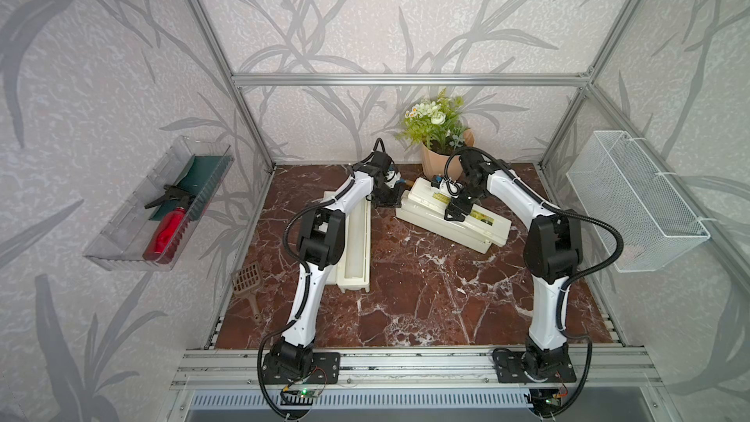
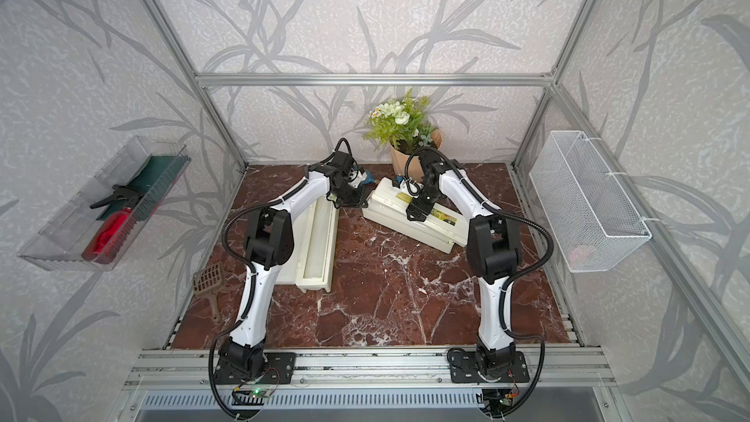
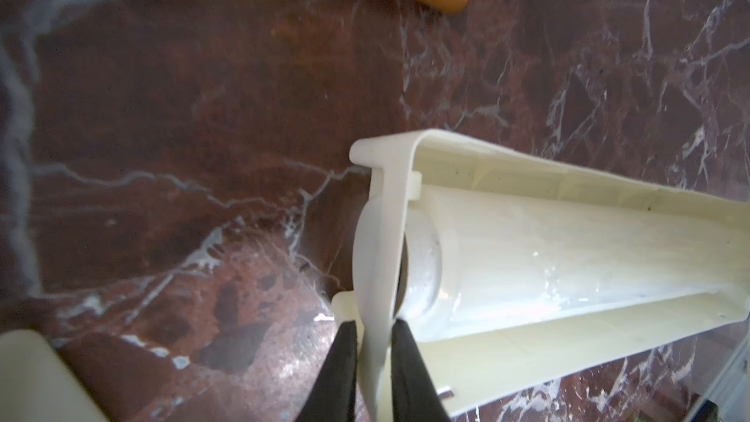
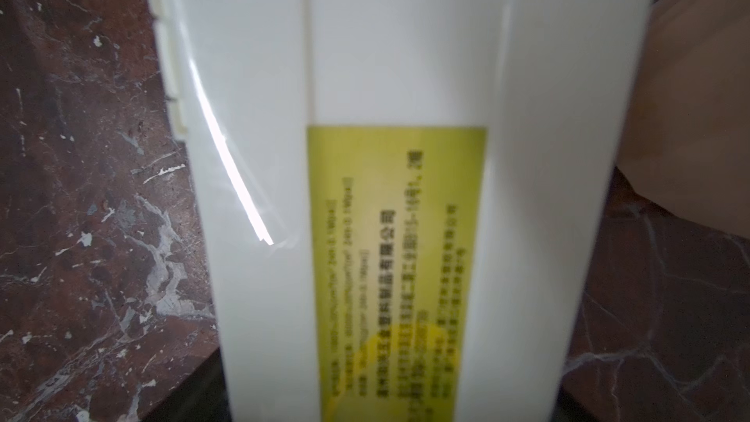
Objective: Put plastic wrap rolls into dispensers
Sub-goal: Adjust the plastic wrap cutting box at the center of the board, then close the lid on the plastic wrap cutting box.
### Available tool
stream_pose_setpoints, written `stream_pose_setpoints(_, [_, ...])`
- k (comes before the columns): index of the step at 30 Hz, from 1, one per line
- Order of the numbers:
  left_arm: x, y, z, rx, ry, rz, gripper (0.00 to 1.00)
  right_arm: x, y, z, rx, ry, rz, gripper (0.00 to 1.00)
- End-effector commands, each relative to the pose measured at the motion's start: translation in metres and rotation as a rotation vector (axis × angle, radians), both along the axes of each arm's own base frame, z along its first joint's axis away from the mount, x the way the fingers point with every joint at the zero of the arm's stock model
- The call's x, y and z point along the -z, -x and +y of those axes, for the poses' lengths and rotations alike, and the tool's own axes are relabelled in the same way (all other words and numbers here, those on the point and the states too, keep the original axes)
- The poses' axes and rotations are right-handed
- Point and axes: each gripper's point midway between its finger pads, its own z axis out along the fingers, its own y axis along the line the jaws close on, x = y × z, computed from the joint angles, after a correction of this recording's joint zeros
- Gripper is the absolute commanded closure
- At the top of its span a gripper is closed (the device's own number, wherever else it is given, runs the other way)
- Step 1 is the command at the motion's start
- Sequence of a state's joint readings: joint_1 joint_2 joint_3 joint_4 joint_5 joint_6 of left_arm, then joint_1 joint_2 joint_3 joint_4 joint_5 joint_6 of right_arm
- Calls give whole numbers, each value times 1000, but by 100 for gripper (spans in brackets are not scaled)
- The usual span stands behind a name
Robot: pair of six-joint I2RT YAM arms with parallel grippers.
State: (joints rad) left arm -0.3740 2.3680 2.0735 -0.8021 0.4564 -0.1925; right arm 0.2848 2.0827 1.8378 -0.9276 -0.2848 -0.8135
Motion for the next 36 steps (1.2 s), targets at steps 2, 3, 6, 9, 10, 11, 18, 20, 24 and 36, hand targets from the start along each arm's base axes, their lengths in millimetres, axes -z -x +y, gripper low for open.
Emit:
stream_pose_setpoints(2, [-6,35,-17,33,31,63,84,-8,-2,15,-61,-93,-4,33])
stream_pose_setpoints(3, [-6,40,-20,42,33,69,84,-9,-3,16,-69,-98,-7,34])
stream_pose_setpoints(6, [-9,51,-25,54,47,73,85,-7,-2,18,-83,-100,10,34])
stream_pose_setpoints(9, [-18,55,-21,34,53,48,82,-5,4,17,-88,-96,59,34])
stream_pose_setpoints(10, [-21,55,-18,27,44,34,78,-4,5,17,-85,-93,69,33])
stream_pose_setpoints(11, [-26,53,-14,18,35,17,72,-2,7,16,-85,-90,81,34])
stream_pose_setpoints(18, [-68,33,15,-53,6,-107,56,4,16,11,-64,-73,107,34])
stream_pose_setpoints(20, [-75,29,21,-62,8,-124,55,2,19,10,-74,-73,100,35])
stream_pose_setpoints(24, [-77,24,33,-71,-14,-130,54,0,27,7,-92,-60,99,34])
stream_pose_setpoints(36, [-75,14,51,-94,-37,-130,54,16,16,19,-81,-68,70,35])
